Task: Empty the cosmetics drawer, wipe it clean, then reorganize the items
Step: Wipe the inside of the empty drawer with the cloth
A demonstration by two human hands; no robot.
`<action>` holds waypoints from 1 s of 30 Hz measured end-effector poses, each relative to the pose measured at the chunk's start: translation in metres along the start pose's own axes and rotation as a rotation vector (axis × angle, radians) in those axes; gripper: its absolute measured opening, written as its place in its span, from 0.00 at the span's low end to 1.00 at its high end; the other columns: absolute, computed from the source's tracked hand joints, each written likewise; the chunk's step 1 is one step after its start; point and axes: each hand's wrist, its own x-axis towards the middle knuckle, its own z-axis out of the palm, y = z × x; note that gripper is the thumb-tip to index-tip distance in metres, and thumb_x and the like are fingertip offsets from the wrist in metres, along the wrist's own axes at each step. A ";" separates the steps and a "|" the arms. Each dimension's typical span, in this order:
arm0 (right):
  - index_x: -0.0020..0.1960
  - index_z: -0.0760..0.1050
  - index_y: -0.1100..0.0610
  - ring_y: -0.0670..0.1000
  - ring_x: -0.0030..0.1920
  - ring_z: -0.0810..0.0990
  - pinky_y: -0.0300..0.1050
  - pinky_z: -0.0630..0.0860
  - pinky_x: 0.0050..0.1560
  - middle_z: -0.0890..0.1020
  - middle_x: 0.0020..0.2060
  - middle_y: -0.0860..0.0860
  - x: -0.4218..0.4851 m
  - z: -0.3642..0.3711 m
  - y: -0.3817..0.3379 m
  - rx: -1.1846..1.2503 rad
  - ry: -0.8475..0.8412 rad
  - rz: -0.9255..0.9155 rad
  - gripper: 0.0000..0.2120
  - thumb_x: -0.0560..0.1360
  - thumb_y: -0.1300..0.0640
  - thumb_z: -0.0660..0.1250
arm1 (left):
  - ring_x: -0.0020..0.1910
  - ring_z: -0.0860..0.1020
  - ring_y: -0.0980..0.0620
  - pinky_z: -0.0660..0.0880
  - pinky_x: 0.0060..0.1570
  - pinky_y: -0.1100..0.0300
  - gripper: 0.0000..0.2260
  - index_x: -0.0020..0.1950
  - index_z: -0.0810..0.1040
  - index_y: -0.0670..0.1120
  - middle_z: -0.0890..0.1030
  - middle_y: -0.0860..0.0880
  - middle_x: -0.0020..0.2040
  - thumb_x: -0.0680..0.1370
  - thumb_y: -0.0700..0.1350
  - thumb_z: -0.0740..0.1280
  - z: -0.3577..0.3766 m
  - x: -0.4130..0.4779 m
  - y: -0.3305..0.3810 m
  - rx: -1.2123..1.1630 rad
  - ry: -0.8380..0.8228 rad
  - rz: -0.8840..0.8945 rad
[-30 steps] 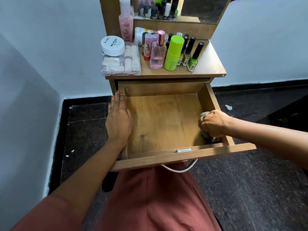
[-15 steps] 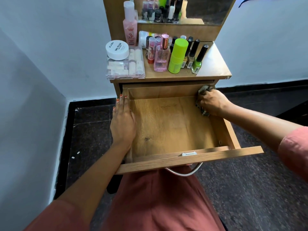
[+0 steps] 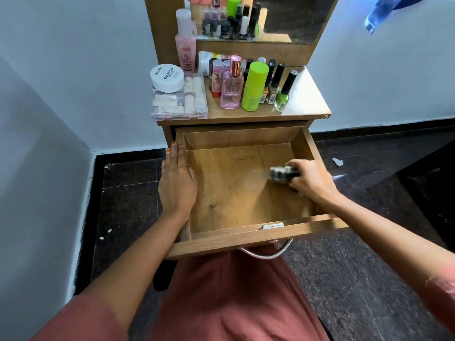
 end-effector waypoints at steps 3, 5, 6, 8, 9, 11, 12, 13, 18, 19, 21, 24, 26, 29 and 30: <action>0.61 0.73 0.61 0.55 0.50 0.77 0.48 0.77 0.49 0.79 0.53 0.59 0.015 0.001 -0.009 0.550 0.131 0.327 0.19 0.73 0.69 0.54 | 0.76 0.54 0.48 0.53 0.75 0.55 0.20 0.74 0.57 0.41 0.55 0.45 0.76 0.81 0.40 0.50 0.001 0.000 0.001 -0.005 0.005 0.009; 0.64 0.69 0.61 0.57 0.51 0.78 0.49 0.79 0.45 0.78 0.55 0.59 0.031 0.006 -0.017 0.987 0.235 0.571 0.19 0.76 0.68 0.50 | 0.76 0.54 0.49 0.53 0.75 0.55 0.20 0.74 0.57 0.41 0.55 0.45 0.76 0.81 0.40 0.50 0.001 0.000 0.001 -0.006 0.006 0.004; 0.65 0.68 0.61 0.58 0.50 0.79 0.48 0.80 0.43 0.77 0.57 0.59 0.038 0.008 -0.023 1.216 0.292 0.664 0.18 0.77 0.68 0.50 | 0.76 0.54 0.49 0.53 0.75 0.56 0.20 0.74 0.57 0.41 0.55 0.45 0.76 0.81 0.40 0.50 0.001 -0.001 0.001 -0.006 0.007 0.002; 0.67 0.64 0.59 0.56 0.48 0.79 0.48 0.81 0.45 0.76 0.58 0.57 0.051 0.010 -0.035 1.493 0.408 0.745 0.18 0.79 0.67 0.49 | 0.76 0.54 0.49 0.53 0.75 0.56 0.20 0.74 0.57 0.41 0.55 0.45 0.76 0.81 0.40 0.50 0.001 -0.001 0.001 -0.004 0.009 0.002; 0.69 0.62 0.57 0.55 0.50 0.78 0.50 0.80 0.50 0.75 0.58 0.56 0.056 0.013 -0.042 1.540 0.444 0.749 0.20 0.79 0.67 0.49 | 0.76 0.54 0.49 0.53 0.75 0.55 0.20 0.74 0.57 0.41 0.55 0.45 0.76 0.81 0.40 0.50 0.000 0.000 0.001 -0.002 0.009 0.005; 0.71 0.59 0.54 0.54 0.53 0.76 0.51 0.76 0.57 0.73 0.59 0.54 0.066 0.017 -0.056 1.538 0.482 0.736 0.23 0.78 0.67 0.49 | 0.76 0.53 0.49 0.53 0.75 0.55 0.20 0.74 0.56 0.42 0.55 0.45 0.76 0.81 0.40 0.50 0.000 0.001 0.002 -0.002 0.007 0.006; 0.72 0.57 0.53 0.55 0.58 0.75 0.51 0.74 0.60 0.71 0.63 0.55 0.069 0.021 -0.061 1.516 0.500 0.737 0.25 0.77 0.68 0.49 | 0.76 0.53 0.49 0.53 0.75 0.55 0.20 0.74 0.56 0.42 0.55 0.45 0.76 0.81 0.41 0.50 0.000 0.001 0.002 -0.002 0.005 0.003; 0.73 0.56 0.52 0.56 0.62 0.73 0.51 0.72 0.63 0.69 0.66 0.56 0.072 0.023 -0.064 1.487 0.517 0.743 0.27 0.76 0.69 0.49 | 0.76 0.53 0.49 0.54 0.75 0.55 0.20 0.74 0.56 0.42 0.55 0.46 0.76 0.81 0.41 0.50 0.001 0.000 0.003 -0.002 0.002 0.002; 0.74 0.52 0.54 0.59 0.70 0.64 0.48 0.63 0.69 0.56 0.72 0.60 0.077 0.029 -0.068 1.314 0.497 0.739 0.30 0.76 0.71 0.52 | 0.76 0.53 0.48 0.54 0.75 0.55 0.20 0.74 0.56 0.41 0.55 0.45 0.76 0.81 0.40 0.50 0.001 0.000 0.003 -0.005 -0.002 0.007; 0.75 0.50 0.55 0.59 0.71 0.62 0.47 0.60 0.70 0.54 0.72 0.60 0.077 0.032 -0.073 1.261 0.465 0.717 0.30 0.76 0.71 0.53 | 0.76 0.53 0.48 0.55 0.75 0.55 0.21 0.74 0.56 0.41 0.55 0.45 0.76 0.81 0.40 0.51 0.000 0.000 0.003 -0.004 -0.001 0.002; 0.75 0.49 0.57 0.59 0.72 0.59 0.39 0.55 0.68 0.50 0.73 0.61 0.074 0.038 -0.088 1.181 0.409 0.662 0.31 0.75 0.72 0.53 | 0.76 0.54 0.47 0.57 0.74 0.53 0.21 0.74 0.57 0.42 0.55 0.45 0.76 0.81 0.39 0.51 0.000 0.000 0.001 -0.003 0.004 -0.003; 0.74 0.51 0.60 0.60 0.69 0.62 0.39 0.57 0.67 0.52 0.72 0.61 0.064 0.052 -0.118 1.143 0.279 0.570 0.32 0.73 0.74 0.53 | 0.76 0.54 0.47 0.58 0.74 0.53 0.21 0.74 0.57 0.42 0.56 0.45 0.76 0.81 0.39 0.52 0.001 0.001 0.001 0.005 0.003 -0.004; 0.73 0.53 0.61 0.60 0.69 0.62 0.45 0.57 0.71 0.55 0.71 0.62 0.054 0.063 -0.142 1.109 0.168 0.481 0.32 0.71 0.75 0.54 | 0.76 0.55 0.47 0.57 0.74 0.53 0.21 0.74 0.57 0.42 0.56 0.45 0.76 0.80 0.39 0.52 0.002 0.002 0.000 0.009 -0.003 -0.001; 0.70 0.58 0.64 0.62 0.66 0.65 0.54 0.63 0.71 0.59 0.67 0.63 0.050 0.076 -0.163 1.106 0.142 0.410 0.29 0.70 0.76 0.55 | 0.76 0.54 0.48 0.56 0.74 0.53 0.21 0.75 0.56 0.42 0.55 0.46 0.76 0.81 0.40 0.52 0.001 0.002 -0.001 0.028 -0.012 -0.010; 0.69 0.60 0.63 0.62 0.65 0.66 0.55 0.64 0.70 0.60 0.66 0.63 0.051 0.077 -0.163 1.123 0.156 0.424 0.28 0.70 0.76 0.55 | 0.76 0.54 0.48 0.56 0.74 0.53 0.21 0.75 0.56 0.43 0.55 0.46 0.77 0.81 0.40 0.52 0.001 0.002 -0.002 0.034 -0.014 -0.009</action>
